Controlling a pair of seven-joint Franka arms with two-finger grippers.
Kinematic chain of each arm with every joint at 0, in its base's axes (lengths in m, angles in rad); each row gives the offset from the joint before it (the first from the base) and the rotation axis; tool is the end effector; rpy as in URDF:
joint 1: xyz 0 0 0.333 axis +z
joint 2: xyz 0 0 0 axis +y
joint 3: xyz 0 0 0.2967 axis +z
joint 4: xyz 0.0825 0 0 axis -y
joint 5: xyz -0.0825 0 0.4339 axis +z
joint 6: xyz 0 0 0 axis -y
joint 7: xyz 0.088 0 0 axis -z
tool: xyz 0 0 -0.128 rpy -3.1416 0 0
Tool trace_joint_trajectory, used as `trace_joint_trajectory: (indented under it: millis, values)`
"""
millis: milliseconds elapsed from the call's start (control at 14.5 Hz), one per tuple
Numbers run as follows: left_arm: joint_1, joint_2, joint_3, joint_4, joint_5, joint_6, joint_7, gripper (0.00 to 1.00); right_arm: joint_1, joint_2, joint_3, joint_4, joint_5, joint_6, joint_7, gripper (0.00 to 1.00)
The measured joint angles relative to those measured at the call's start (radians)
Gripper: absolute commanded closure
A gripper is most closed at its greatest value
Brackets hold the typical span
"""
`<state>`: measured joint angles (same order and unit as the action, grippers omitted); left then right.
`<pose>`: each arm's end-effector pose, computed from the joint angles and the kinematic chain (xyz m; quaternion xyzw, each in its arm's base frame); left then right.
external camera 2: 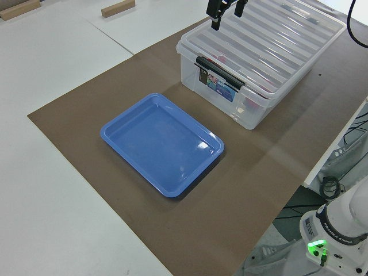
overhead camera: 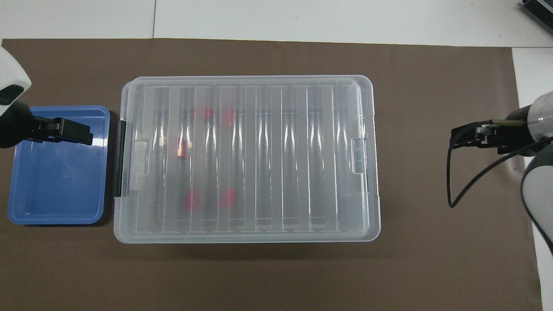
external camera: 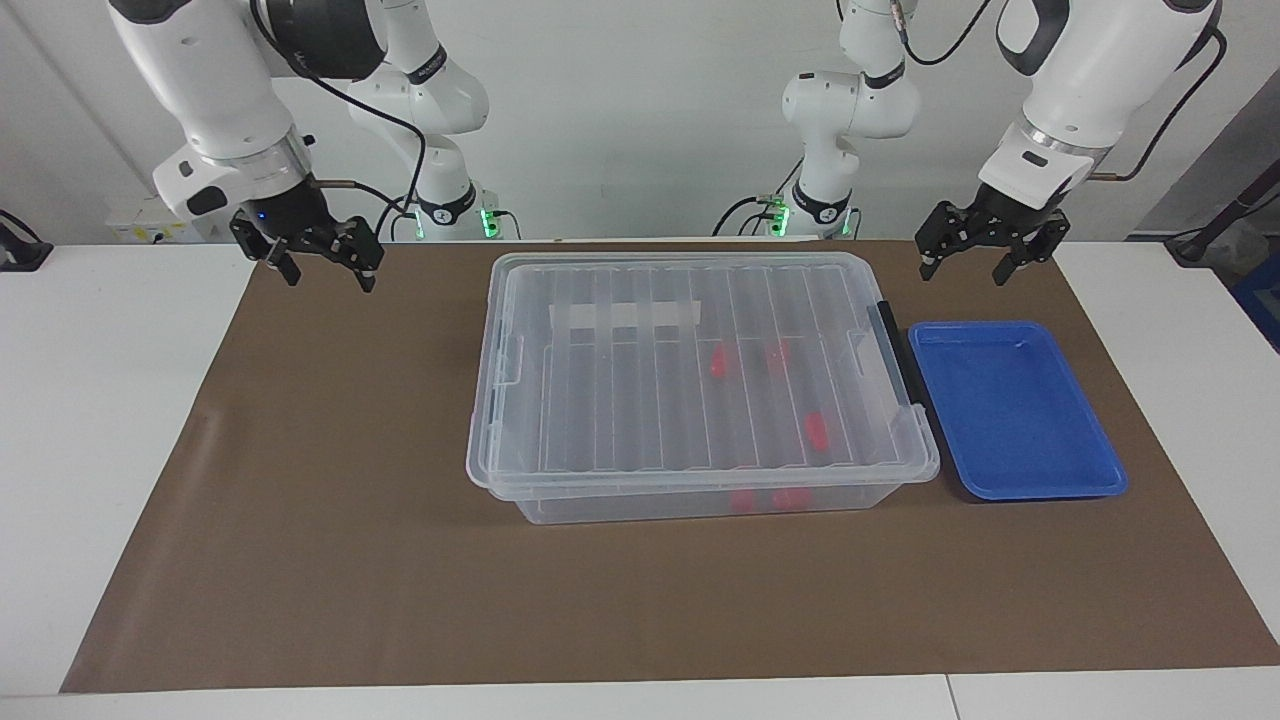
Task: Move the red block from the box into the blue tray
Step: 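Reach the right gripper to the edge of the clear lid, then slide the lid away with the right gripper while the left gripper approaches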
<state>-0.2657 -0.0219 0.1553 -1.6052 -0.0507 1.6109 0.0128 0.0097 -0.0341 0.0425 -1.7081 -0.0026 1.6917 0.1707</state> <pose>0.5982 -0.0718 0.5830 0.9977 -0.0609 0.0123 0.0277 0.6019 0.0314 0.5433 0.9982 -0.0591 0.0090 0.0010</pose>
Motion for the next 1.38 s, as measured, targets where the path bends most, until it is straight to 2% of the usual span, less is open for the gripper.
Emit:
trace_joint_trajectory:
  millis: [414, 1034, 1379]
  values:
    - [0.000, 0.000, 0.000, 0.000, 0.000, 0.000, 0.000, 0.00, 0.086, 0.011, 0.001, -0.110, 0.003, 0.199, 0.056, 0.00]
    - [0.000, 0.000, 0.000, -0.001, 0.003, 0.000, 0.000, 0.00, 0.145, 0.098, 0.001, -0.135, 0.033, 0.334, 0.078, 0.03]
    - [-0.003, 0.000, -0.011, -0.011, 0.065, 0.030, -0.076, 0.00, 0.171, 0.125, 0.001, -0.149, 0.042, 0.361, 0.079, 0.03]
